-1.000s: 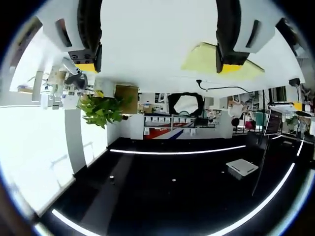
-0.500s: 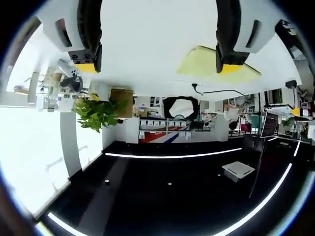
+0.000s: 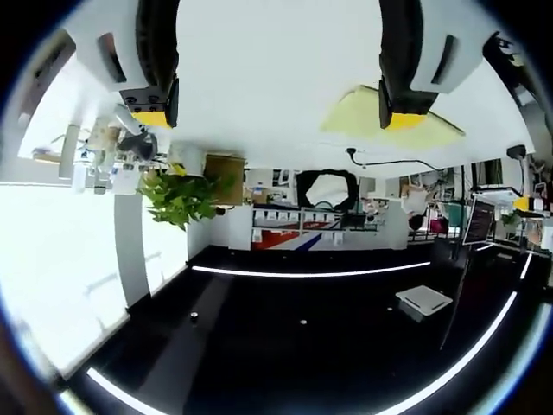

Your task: Fold the garment on the visible template until the final outline fits inside the template.

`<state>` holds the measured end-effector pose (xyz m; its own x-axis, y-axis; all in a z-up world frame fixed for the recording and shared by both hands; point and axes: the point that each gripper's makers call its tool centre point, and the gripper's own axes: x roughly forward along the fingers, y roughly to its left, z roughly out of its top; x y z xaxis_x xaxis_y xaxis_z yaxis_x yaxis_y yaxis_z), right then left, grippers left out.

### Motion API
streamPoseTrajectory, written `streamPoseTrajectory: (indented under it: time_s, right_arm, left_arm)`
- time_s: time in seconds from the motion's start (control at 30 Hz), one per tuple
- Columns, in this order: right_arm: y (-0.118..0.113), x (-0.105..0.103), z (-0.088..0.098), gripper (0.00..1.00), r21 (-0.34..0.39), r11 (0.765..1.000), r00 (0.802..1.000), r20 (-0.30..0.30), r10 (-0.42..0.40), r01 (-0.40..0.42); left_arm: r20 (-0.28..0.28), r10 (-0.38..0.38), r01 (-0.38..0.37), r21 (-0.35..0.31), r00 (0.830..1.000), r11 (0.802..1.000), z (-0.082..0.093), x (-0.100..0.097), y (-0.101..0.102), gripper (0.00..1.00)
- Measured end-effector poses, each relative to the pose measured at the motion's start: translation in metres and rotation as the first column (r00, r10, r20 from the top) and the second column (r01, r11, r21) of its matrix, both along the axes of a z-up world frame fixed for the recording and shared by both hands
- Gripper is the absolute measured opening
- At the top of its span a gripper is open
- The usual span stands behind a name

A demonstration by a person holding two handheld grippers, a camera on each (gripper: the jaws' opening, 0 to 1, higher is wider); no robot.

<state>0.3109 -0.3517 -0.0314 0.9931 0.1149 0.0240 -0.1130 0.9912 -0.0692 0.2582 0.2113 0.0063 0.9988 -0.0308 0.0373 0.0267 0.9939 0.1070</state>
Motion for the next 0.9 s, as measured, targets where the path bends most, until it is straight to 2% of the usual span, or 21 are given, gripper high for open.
streamPoseTrajectory:
  time_s: [0.9]
  right_arm:
    - [0.0028,0.0003,-0.0051,0.99,-0.019,1.0,1.0,-0.031,0.003,-0.004]
  left_arm:
    - [-0.024,0.0,0.0,-0.002,1.0,1.0,-0.0064,0.0014,0.0038,1.0]
